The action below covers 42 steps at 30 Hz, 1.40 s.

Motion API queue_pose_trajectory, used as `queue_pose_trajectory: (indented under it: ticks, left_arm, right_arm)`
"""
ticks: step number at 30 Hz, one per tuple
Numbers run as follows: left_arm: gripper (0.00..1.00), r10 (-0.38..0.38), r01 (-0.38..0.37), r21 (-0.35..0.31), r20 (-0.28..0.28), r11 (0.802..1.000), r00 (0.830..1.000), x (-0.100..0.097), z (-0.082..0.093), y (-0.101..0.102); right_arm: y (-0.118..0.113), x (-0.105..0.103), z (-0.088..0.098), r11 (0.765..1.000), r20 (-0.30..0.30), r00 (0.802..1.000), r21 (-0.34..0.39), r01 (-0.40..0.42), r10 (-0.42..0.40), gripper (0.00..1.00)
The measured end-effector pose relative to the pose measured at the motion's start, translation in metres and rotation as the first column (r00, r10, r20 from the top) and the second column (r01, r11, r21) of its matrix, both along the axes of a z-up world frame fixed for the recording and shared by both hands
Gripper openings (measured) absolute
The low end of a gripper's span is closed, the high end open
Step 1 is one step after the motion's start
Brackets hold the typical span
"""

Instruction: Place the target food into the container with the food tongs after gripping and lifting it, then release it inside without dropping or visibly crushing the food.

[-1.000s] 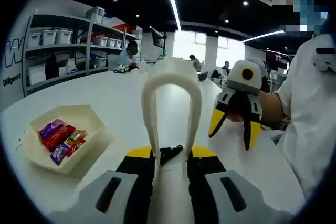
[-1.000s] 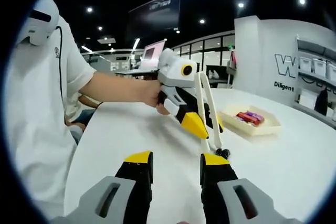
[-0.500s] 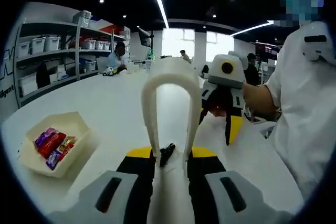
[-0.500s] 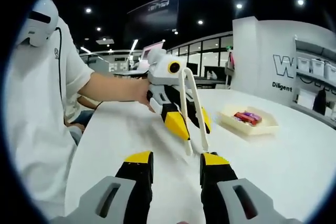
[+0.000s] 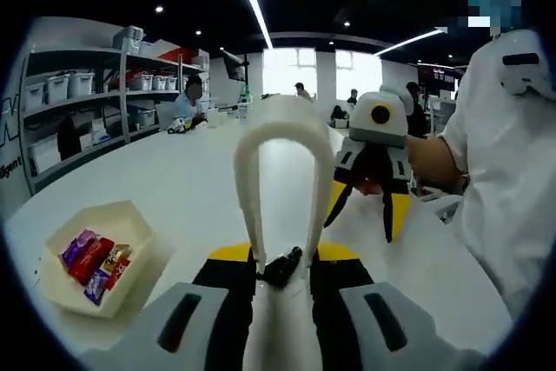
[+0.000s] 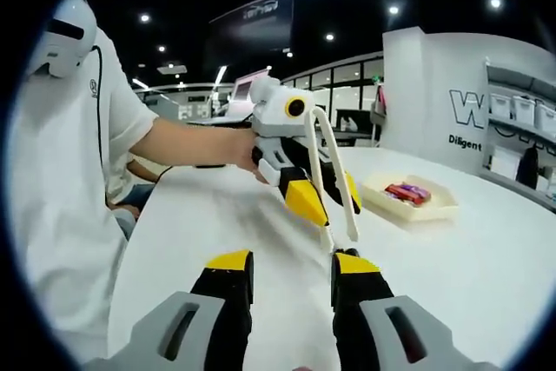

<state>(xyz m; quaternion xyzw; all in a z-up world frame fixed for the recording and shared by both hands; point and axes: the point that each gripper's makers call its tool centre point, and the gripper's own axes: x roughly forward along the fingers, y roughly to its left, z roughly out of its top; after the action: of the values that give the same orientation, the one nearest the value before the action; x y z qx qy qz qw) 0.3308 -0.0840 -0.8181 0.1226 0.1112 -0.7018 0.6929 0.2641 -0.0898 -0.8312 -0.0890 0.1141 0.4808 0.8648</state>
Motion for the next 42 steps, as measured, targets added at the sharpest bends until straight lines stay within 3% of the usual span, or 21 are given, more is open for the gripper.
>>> queue_pose_trajectory:
  ticks: [26, 42]
  left_arm:
    - [0.23, -0.135, 0.125, 0.121, 0.075, 0.985, 0.988, 0.001, -0.018, -0.016]
    - [0.18, -0.109, 0.102, 0.133, 0.048, 0.986, 0.993, 0.004, -0.019, -0.015]
  right_arm:
    - [-0.005, 0.003, -0.001, 1.000, -0.006, 1.000, 0.005, 0.007, -0.007, 0.30]
    - [-0.004, 0.006, -0.003, 1.000, -0.012, 1.000, 0.008, 0.006, -0.006, 0.30]
